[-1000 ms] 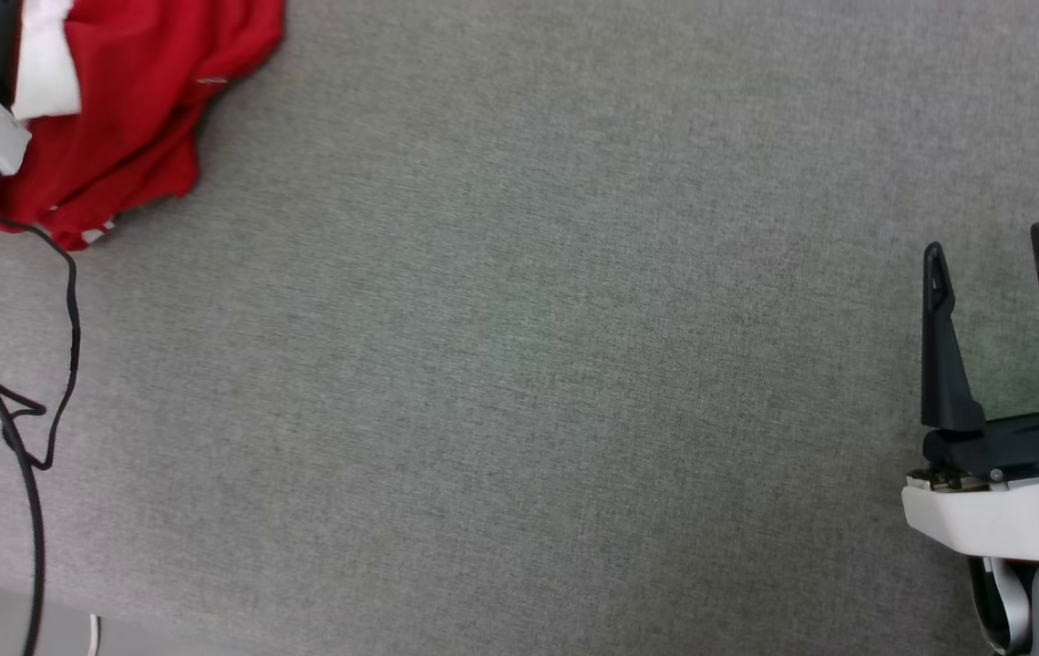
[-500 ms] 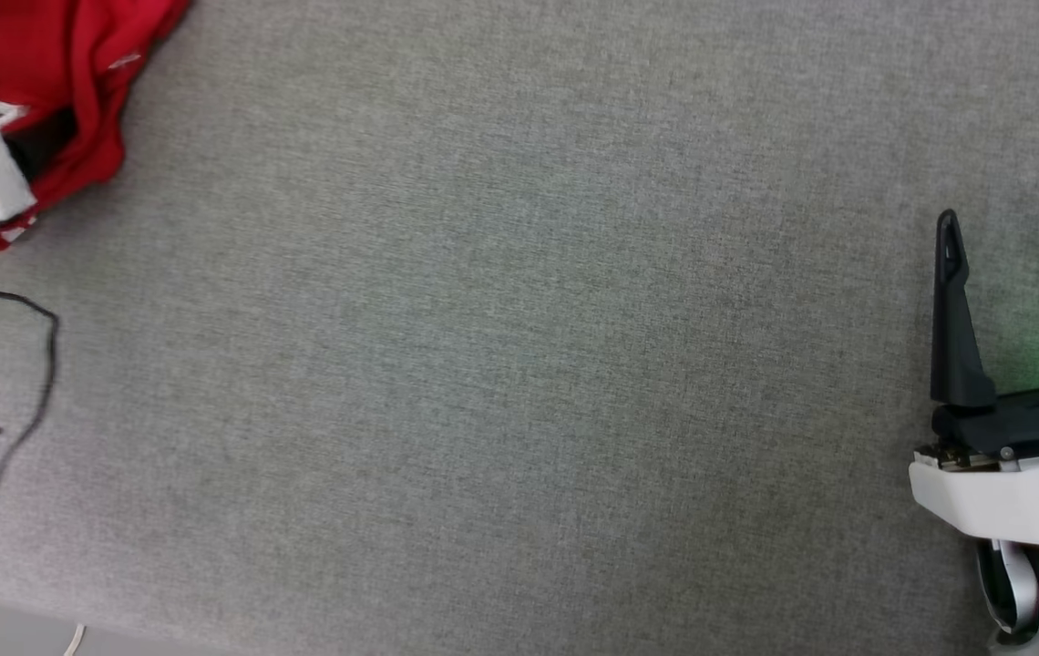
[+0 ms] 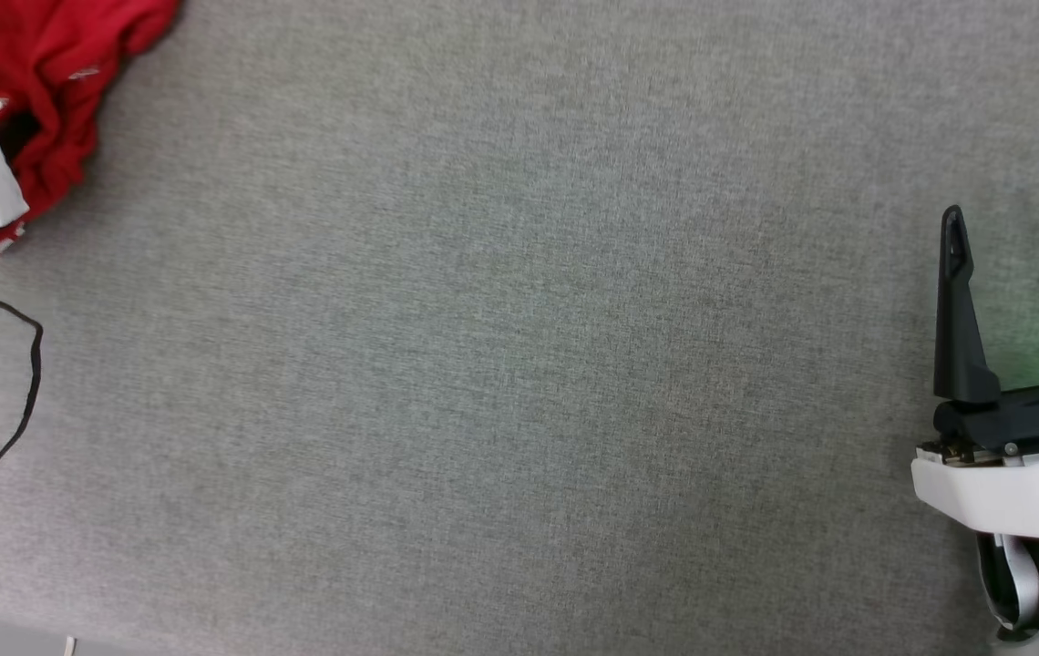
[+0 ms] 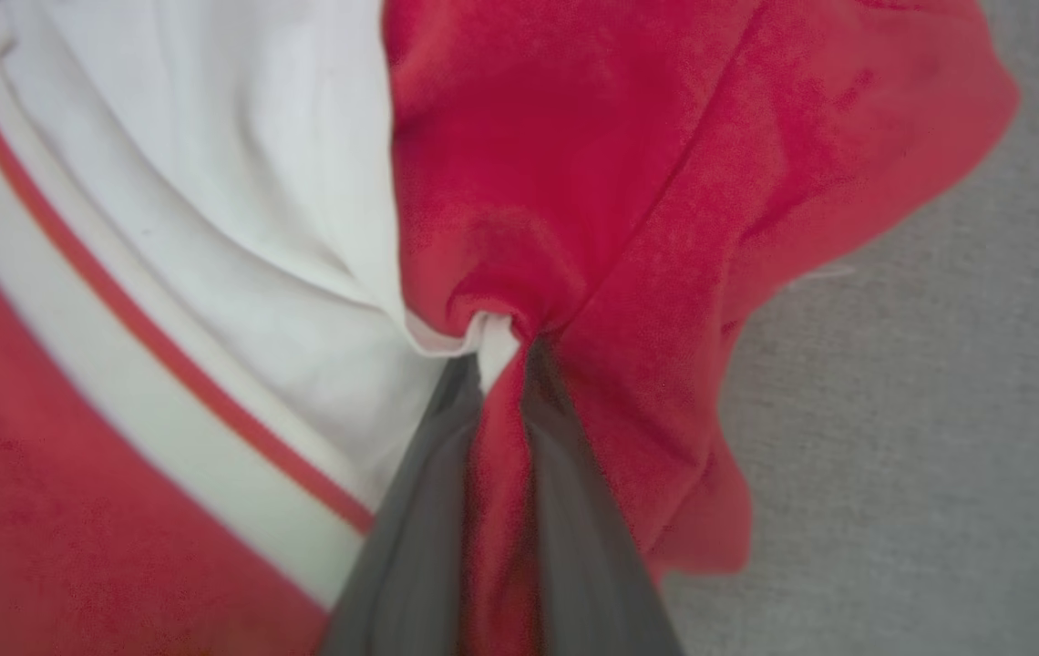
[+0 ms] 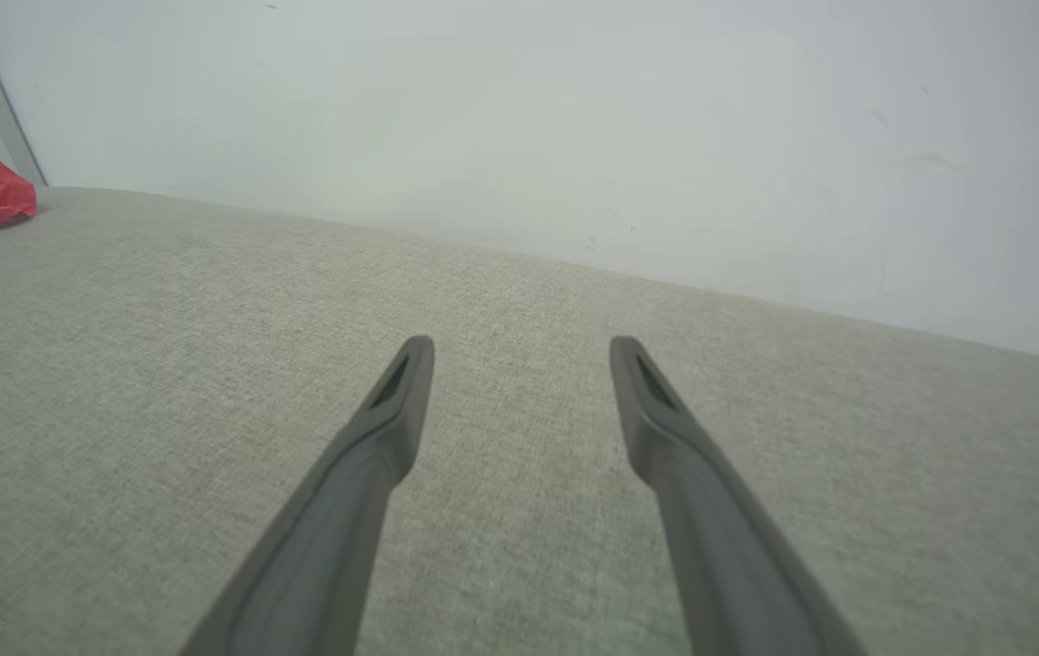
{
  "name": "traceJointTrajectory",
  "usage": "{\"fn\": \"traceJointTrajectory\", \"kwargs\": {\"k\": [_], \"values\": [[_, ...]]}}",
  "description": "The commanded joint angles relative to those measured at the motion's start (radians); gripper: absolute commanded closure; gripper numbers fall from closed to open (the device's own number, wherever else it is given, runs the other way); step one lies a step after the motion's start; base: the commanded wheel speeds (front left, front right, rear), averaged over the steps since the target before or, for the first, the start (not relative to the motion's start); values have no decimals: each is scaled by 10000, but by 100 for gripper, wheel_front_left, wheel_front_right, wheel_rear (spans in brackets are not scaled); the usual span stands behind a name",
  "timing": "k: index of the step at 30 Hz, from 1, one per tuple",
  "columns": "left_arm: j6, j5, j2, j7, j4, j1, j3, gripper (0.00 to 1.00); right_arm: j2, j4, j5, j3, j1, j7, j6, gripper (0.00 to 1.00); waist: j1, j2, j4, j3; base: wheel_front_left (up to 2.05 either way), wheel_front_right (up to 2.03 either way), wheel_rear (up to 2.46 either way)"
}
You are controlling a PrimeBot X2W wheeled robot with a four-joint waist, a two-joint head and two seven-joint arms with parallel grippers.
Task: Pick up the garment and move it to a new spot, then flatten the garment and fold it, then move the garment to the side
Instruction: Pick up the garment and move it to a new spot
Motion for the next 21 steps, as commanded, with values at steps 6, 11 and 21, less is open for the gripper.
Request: {"fn": "traceJointTrajectory", "kwargs": {"k": [6,11,21], "values": [[-7,200,330,-1234,-426,-591,-897,100,13,320,372,55,196,-24,-7,0,0,0,98,-1123,0,0,0],[-7,505,554,-1854,-1249,-1219,-1907,100,13,626,775,92,394,-24,-7,0,0,0,26,-1910,0,0,0],[-6,1030,389,-2283,-3174,-2649,-3733,100,15,930,1401,18,728,-24,-7,0,0,0,-755,-2888,0,0,0]]}}
